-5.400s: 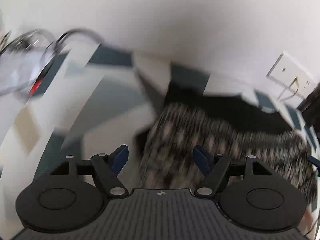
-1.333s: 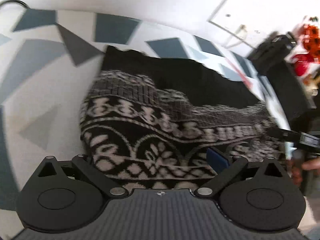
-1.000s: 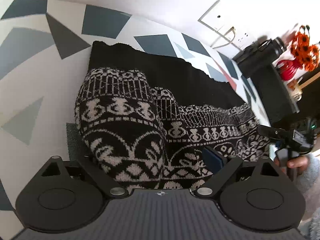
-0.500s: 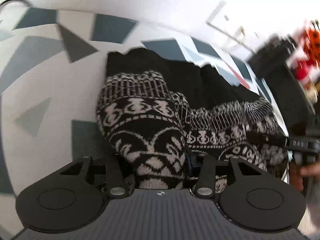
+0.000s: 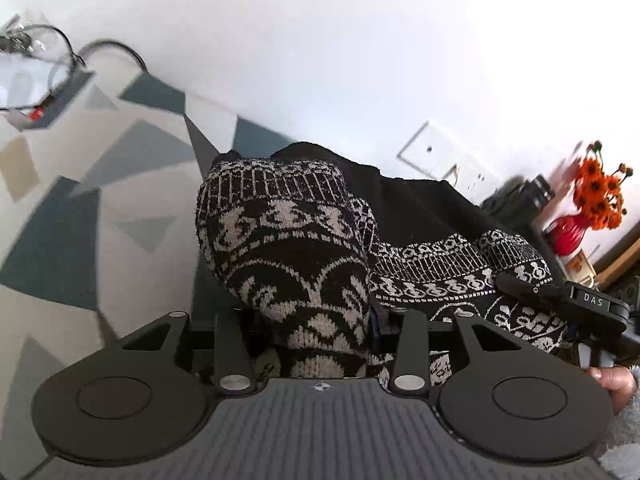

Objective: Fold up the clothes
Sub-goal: 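Lift the folded sweater with both grippers and carry it to the chair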

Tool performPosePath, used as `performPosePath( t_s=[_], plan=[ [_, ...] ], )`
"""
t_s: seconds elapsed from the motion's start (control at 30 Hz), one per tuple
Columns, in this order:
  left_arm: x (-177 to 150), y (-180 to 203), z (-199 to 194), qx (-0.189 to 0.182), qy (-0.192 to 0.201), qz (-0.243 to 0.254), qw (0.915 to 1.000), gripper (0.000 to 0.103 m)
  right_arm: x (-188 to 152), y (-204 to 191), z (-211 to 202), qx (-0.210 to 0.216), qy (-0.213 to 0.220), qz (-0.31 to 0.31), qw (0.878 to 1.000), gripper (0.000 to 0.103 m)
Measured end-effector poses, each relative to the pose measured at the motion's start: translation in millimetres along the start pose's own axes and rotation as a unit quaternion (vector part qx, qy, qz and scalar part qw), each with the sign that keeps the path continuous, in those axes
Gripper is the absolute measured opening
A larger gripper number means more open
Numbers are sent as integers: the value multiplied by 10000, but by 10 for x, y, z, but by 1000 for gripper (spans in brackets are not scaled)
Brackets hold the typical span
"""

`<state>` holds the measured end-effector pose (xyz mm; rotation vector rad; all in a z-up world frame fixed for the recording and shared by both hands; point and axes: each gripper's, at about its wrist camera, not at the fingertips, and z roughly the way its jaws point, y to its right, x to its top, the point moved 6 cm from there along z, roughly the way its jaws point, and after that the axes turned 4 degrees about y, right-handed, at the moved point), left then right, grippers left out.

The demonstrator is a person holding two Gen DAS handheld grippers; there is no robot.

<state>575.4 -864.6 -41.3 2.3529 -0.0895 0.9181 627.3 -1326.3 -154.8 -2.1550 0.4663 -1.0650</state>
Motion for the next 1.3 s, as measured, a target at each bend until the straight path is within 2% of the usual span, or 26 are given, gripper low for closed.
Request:
performPosePath(
  t_s=[0.1,0.33,0.5,0.67,0.8,1.03,1.13,1.3],
  plan=[
    [14,-6,-256,-2,250,-127,9996,41,-12,-200,-30,160,-30,-68,9998,26],
    [-166,-106,-891,698,698,-348,9945,41,-227,-675,56,682,-410,-394,9961,26],
    [-415,-103,-1404,1419,1119,-643,9814,41,-412,-991,231,1309,-991,-704,9839,26],
    [-747,-43,-1954,2140,1457,-1020,9605,41,-635,-1331,320,1989,-1614,-965,9618,26],
    [-1030,-17,-2406,2650,1688,-1235,9413,41,-940,-1655,295,2373,-2046,-1065,9437,26],
    [-1581,-122,-3237,3152,2208,-1843,9044,41,-1559,-2376,243,2839,-2870,-1391,9043,26],
    [-1803,-259,-3620,3368,2373,-1998,8890,41,-1912,-2734,205,3023,-3120,-1573,8869,26],
    [-2244,-459,-4394,3721,2634,-2189,8627,41,-2713,-3403,40,3292,-3463,-1781,8603,26]
  ],
)
